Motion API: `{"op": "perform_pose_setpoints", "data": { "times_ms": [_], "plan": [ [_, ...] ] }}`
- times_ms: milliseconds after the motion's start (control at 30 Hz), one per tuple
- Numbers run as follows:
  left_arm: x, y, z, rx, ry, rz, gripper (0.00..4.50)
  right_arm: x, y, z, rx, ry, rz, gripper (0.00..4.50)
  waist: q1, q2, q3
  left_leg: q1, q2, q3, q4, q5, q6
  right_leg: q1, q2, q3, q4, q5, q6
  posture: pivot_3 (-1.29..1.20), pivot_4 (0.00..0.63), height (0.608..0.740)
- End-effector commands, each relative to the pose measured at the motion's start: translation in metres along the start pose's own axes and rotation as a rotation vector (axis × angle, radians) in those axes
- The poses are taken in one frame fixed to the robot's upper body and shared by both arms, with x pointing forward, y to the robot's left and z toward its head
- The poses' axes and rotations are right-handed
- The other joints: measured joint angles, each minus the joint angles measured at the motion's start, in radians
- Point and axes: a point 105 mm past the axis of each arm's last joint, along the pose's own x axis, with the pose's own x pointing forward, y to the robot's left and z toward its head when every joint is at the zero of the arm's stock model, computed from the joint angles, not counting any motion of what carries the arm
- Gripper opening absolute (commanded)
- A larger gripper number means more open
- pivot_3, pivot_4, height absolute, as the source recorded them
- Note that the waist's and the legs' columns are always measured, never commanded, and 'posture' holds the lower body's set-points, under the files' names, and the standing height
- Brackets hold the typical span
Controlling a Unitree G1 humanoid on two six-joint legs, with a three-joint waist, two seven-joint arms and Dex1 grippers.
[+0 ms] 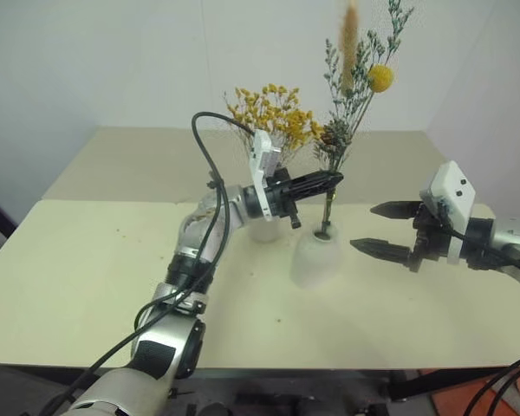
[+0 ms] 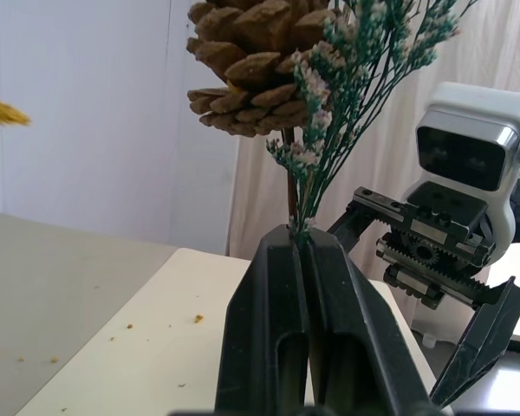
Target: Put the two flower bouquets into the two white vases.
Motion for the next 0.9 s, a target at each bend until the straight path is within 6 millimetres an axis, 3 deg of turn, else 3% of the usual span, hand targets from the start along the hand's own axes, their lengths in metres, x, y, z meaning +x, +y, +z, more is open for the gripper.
{"op": "perform_pose_setpoints", "data": {
  "times_ms": [33,100,200,567,700,900],
  "plan": [
    [0.001,-0.008,0.002,0.052,0.012,-0.029,0.04,-0.01,-0.001,0.013,-0.05,-0.027,-0.037,4.5,0.0,0.0,0.0,0.0,0.0,0.0,0.0,0.0,0.0,0.0,0.0,0.0,0.0,0.0,0.0,0.0,0.15,0.74],
    [-0.002,-0.01,-0.003,0.06,0.035,-0.034,0.04,-0.01,-0.001,0.013,-0.049,-0.027,-0.038,4.5,-0.001,0.0,0.0,0.0,0.0,0.0,0.0,0.0,0.0,0.0,0.0,0.0,0.0,0.0,0.0,0.0,0.15,0.74],
    [-0.012,-0.012,-0.009,0.052,0.066,-0.016,0.75,-0.01,0.0,0.012,-0.045,-0.027,-0.039,4.5,-0.002,0.0,0.0,0.0,0.0,0.0,0.0,0.0,0.0,0.0,0.0,0.0,0.0,0.0,0.0,0.0,0.15,0.74],
    [-0.043,-0.015,-0.012,0.056,0.117,0.058,4.33,-0.003,-0.002,0.01,-0.034,-0.034,-0.018,4.5,0.01,0.0,0.0,0.001,0.0,0.0,0.0,0.0,0.0,0.0,0.0,0.0,0.0,0.0,0.0,0.0,0.15,0.74],
    [-0.059,-0.019,-0.011,0.054,0.139,0.083,4.47,-0.001,-0.002,0.009,-0.028,-0.033,-0.008,4.5,0.01,0.0,0.0,0.001,0.001,0.0,0.0,0.0,0.0,0.0,0.0,0.0,0.0,0.0,0.0,0.0,0.15,0.74],
    [-0.11,-0.027,-0.009,0.072,0.234,0.151,4.47,-0.006,-0.003,-0.001,0.002,-0.004,-0.002,4.5,0.005,0.0,0.0,0.001,0.002,0.001,0.0,0.0,0.0,0.0,0.001,0.0,0.001,0.0,0.0,0.0,0.15,0.74]
  ]
}}
